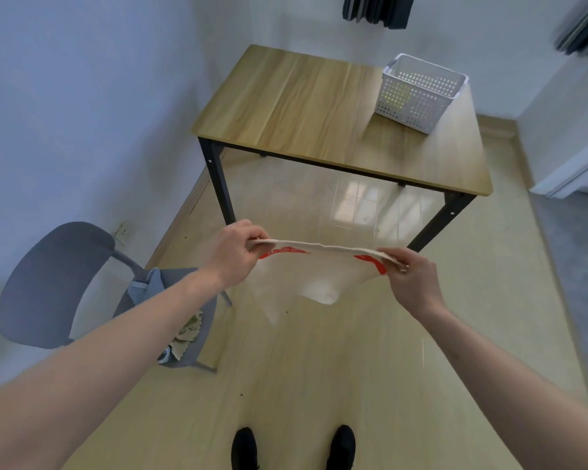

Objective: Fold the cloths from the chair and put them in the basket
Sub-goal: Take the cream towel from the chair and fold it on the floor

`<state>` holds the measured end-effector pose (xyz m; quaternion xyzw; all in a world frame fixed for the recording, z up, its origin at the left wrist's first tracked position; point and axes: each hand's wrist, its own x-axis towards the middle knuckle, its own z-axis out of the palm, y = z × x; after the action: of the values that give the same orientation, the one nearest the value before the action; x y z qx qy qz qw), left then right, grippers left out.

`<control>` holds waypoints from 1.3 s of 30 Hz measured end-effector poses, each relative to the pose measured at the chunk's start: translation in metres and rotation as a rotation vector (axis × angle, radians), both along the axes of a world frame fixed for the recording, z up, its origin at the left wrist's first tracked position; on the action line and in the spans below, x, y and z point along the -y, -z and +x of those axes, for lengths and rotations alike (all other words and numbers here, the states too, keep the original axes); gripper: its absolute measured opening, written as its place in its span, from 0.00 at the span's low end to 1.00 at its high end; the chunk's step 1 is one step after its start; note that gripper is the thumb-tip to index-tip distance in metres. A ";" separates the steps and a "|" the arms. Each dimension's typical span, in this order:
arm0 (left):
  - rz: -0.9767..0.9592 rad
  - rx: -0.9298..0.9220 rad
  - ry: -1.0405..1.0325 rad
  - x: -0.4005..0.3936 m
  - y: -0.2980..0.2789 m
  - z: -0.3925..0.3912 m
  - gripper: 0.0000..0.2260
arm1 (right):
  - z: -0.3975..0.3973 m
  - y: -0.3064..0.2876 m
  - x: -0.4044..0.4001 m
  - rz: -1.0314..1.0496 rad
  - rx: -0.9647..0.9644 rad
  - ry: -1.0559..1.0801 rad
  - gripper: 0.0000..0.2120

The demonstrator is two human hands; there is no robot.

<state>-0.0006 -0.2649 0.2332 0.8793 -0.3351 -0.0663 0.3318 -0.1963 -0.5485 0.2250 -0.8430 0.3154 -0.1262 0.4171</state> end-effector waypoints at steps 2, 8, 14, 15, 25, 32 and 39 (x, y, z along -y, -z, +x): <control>0.024 -0.025 0.036 -0.005 0.019 -0.005 0.07 | -0.009 0.019 -0.003 -0.012 -0.053 -0.008 0.09; 0.196 -0.193 0.050 -0.010 0.131 -0.025 0.10 | -0.025 0.123 -0.006 0.043 -0.289 -0.066 0.13; 0.389 -0.345 0.145 -0.004 0.326 -0.046 0.11 | -0.038 0.291 0.002 0.140 -0.441 -0.190 0.15; 0.430 -0.362 0.171 -0.003 0.362 -0.051 0.11 | -0.042 0.324 0.003 0.147 -0.466 -0.211 0.15; 0.730 -0.598 0.358 -0.010 0.651 -0.067 0.21 | -0.070 0.614 0.017 0.204 -0.897 -0.467 0.11; 0.777 -0.538 0.445 0.020 0.754 -0.037 0.19 | -0.040 0.733 0.039 0.172 -0.946 -0.534 0.14; 0.548 -0.422 0.275 0.047 0.806 -0.002 0.12 | 0.002 0.798 0.065 0.016 -0.777 -0.499 0.13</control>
<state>-0.0026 -0.3117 -0.5729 0.8492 -0.3444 -0.3772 0.1338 -0.1944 -0.6131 -0.5727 -0.8748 0.2367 0.3059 0.2918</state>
